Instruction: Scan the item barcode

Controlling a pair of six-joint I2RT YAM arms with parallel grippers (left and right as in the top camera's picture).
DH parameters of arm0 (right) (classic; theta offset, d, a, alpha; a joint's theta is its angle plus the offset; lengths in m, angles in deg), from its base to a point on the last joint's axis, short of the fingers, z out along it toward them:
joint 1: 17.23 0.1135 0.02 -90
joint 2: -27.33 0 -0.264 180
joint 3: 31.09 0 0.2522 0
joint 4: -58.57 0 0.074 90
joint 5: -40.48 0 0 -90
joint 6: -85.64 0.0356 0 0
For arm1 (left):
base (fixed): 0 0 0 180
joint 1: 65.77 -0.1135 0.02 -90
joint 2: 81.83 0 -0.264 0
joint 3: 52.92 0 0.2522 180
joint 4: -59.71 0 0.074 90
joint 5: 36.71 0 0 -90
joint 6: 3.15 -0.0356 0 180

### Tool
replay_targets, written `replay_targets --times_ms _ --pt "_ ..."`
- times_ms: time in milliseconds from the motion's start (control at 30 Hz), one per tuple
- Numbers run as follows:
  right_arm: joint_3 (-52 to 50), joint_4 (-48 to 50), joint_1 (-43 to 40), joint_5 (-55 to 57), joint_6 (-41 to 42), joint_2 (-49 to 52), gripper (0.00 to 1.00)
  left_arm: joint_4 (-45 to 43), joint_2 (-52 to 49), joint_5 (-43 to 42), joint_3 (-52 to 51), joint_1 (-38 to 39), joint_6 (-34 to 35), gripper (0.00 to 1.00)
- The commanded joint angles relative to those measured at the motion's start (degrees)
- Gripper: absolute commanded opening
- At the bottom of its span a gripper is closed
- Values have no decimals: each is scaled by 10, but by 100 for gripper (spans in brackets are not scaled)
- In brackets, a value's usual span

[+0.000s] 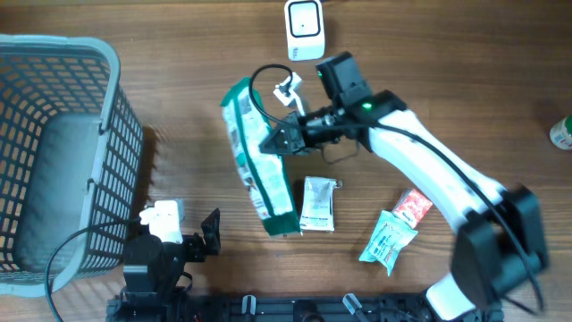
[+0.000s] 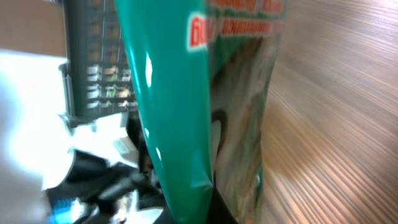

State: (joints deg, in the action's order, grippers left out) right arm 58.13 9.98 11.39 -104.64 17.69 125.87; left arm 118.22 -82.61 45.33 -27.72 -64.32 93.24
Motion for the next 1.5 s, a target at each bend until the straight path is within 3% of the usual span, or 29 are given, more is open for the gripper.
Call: replay_targets --times_ms 0,133,267,533,700,1033,1267,1467 --pt "3 -64 1 267 -41 -71 5 -1 4 1 -3 2 5 100" --pt "3 -94 1 447 -113 -80 5 -1 4 1 -3 2 5 100" --pt "3 -91 1 534 -116 -80 5 -1 4 1 -3 2 5 100" --pt "3 28 1 778 -148 -54 4 -1 4 1 -3 2 5 100" --pt "37 84 0 811 -205 12 5 -1 4 1 -3 2 5 100" --pt "288 106 0 983 -357 261 5 -1 4 1 -3 2 5 100" --pt "295 164 4 1006 -386 332 5 -1 4 1 -3 2 5 100" --pt "295 218 8 1003 -390 335 5 -1 4 1 -3 2 5 100"
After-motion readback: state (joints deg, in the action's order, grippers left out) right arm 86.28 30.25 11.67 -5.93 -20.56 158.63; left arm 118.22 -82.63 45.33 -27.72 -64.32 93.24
